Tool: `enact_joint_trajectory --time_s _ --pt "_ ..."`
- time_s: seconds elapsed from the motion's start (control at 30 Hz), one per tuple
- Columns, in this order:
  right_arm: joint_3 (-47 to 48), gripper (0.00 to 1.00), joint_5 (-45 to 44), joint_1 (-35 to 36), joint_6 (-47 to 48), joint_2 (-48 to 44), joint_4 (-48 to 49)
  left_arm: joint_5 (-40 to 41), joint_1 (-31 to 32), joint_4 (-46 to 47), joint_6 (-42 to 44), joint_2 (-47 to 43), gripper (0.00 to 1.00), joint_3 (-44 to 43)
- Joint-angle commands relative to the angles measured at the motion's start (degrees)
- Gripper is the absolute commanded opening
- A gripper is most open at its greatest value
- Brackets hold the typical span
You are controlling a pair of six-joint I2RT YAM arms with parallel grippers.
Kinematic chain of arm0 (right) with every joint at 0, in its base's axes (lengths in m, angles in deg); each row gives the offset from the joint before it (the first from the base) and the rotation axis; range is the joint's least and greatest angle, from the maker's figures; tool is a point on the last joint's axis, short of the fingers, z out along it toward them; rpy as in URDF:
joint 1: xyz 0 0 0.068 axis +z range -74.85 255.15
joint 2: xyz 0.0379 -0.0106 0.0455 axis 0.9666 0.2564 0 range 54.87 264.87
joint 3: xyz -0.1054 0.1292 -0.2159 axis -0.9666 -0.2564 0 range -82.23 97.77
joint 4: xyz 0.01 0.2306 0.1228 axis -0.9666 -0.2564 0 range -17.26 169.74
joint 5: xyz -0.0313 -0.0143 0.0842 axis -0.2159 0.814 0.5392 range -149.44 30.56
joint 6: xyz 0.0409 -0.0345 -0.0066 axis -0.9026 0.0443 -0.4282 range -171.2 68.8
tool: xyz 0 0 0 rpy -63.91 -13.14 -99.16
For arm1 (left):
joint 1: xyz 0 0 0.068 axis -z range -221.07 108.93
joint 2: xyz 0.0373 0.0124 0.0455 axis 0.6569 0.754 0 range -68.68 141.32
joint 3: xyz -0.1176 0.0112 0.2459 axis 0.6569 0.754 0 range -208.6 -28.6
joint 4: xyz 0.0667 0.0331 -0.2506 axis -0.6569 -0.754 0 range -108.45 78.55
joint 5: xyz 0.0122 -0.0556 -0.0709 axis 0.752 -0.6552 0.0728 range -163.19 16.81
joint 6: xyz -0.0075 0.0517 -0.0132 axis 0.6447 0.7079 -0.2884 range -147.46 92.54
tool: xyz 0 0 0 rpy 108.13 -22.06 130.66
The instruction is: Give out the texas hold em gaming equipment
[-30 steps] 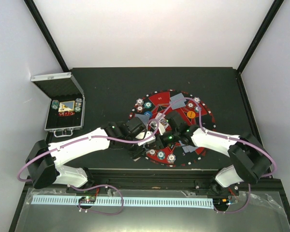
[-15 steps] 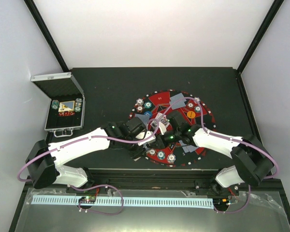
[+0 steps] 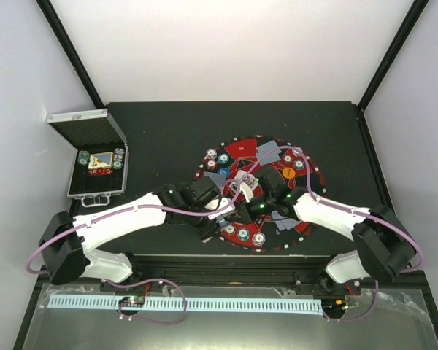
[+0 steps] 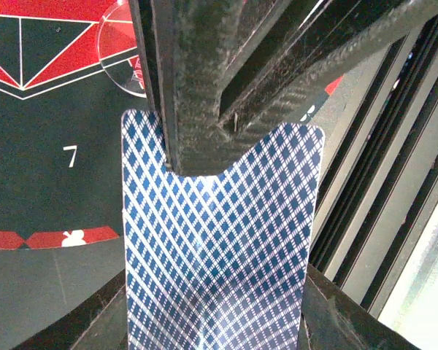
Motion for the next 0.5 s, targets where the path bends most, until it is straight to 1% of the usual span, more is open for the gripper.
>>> enact_joint_trajectory --time_s 0.0,0.2,0.47 --pt "0.6 0.1 0.1 -1.4 0.6 -1.4 -1.3 -1.1 0.1 0.7 0.4 -1.5 0.5 -0.6" --pt "0.3 0.01 1.9 -2.0 0.3 -2.1 -0.6 -1.0 0.1 0.7 0.4 -1.5 0.5 -0.6" --pt "-0.4 0.01 2.9 -3.9 0.2 -3.5 -0.2 -0.9 0.1 0.8 0.4 -1.3 0.5 -0.5"
